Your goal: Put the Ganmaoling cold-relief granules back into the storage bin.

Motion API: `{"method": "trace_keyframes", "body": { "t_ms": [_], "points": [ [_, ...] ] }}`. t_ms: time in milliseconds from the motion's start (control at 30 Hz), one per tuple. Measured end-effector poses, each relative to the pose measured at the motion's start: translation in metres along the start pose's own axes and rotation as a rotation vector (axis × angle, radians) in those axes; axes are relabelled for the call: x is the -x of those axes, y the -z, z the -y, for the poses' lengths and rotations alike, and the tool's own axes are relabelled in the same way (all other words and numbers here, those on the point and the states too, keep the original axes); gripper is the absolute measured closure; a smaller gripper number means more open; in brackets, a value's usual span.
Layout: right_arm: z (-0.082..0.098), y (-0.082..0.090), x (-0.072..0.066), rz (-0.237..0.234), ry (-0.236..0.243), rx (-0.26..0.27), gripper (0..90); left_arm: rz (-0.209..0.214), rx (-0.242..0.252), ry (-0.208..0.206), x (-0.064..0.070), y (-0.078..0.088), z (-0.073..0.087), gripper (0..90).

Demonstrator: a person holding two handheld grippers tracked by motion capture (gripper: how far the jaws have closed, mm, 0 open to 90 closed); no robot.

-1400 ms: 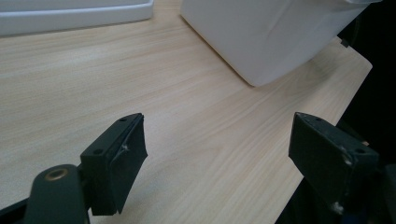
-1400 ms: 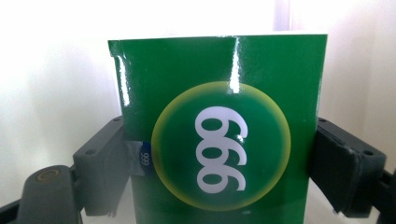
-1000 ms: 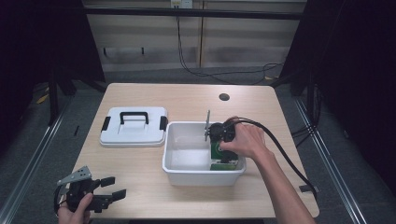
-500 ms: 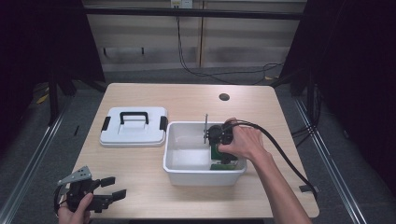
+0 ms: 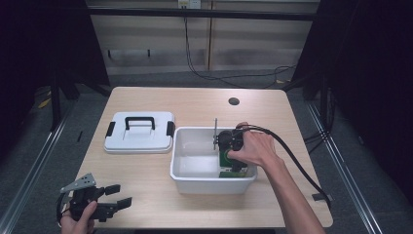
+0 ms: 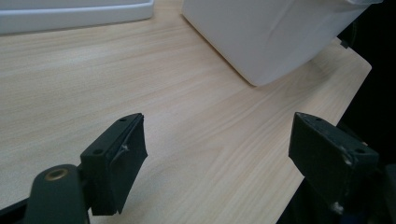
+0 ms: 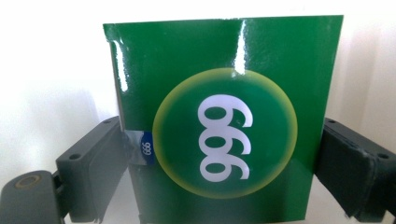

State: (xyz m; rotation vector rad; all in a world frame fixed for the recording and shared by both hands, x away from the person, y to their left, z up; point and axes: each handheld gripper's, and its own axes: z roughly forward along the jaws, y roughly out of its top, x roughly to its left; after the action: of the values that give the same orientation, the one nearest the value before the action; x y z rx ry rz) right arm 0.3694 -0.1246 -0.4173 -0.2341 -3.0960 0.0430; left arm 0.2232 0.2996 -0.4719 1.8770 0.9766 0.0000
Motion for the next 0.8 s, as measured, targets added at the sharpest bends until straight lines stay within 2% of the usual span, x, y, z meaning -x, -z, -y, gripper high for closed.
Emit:
{"method": "trace_keyframes", "body": {
  "t_ms": [100,133,167,300,333,467,500,600,800],
  "points": [
    [0.001,0.001,-0.001,0.001,-0.007,0.009,9.0,0.001,0.0,-0.003,0.0,0.0,0.0,19.0],
    [0.002,0.003,-0.001,0.006,0.008,0.028,8.9,-0.001,-0.008,-0.007,0.0,-0.001,-0.001,19.0],
    [0.003,0.004,-0.001,0.004,0.0,0.031,8.9,0.001,-0.009,-0.006,0.0,-0.001,-0.001,18.9],
    [0.006,0.008,-0.003,0.007,0.018,0.051,8.7,-0.001,-0.003,-0.007,0.001,0.0,0.0,19.0],
    [0.006,0.01,-0.004,0.004,0.005,0.046,8.7,-0.002,-0.004,-0.01,0.001,0.0,0.0,18.9],
    [0.009,0.015,-0.003,0.026,0.004,0.084,8.7,-0.001,-0.003,-0.009,0.001,0.001,0.0,18.9],
    [0.012,0.018,-0.003,0.044,-0.002,0.097,8.7,-0.002,-0.006,-0.01,0.001,0.001,0.0,19.0],
    [0.014,0.021,-0.002,0.043,-0.012,0.104,8.7,-0.001,-0.005,-0.007,0.001,0.0,0.0,19.0],
    [0.022,0.033,-0.002,0.051,-0.025,0.197,8.8,0.0,-0.004,-0.007,0.001,0.0,0.0,19.0]
  ]
}}
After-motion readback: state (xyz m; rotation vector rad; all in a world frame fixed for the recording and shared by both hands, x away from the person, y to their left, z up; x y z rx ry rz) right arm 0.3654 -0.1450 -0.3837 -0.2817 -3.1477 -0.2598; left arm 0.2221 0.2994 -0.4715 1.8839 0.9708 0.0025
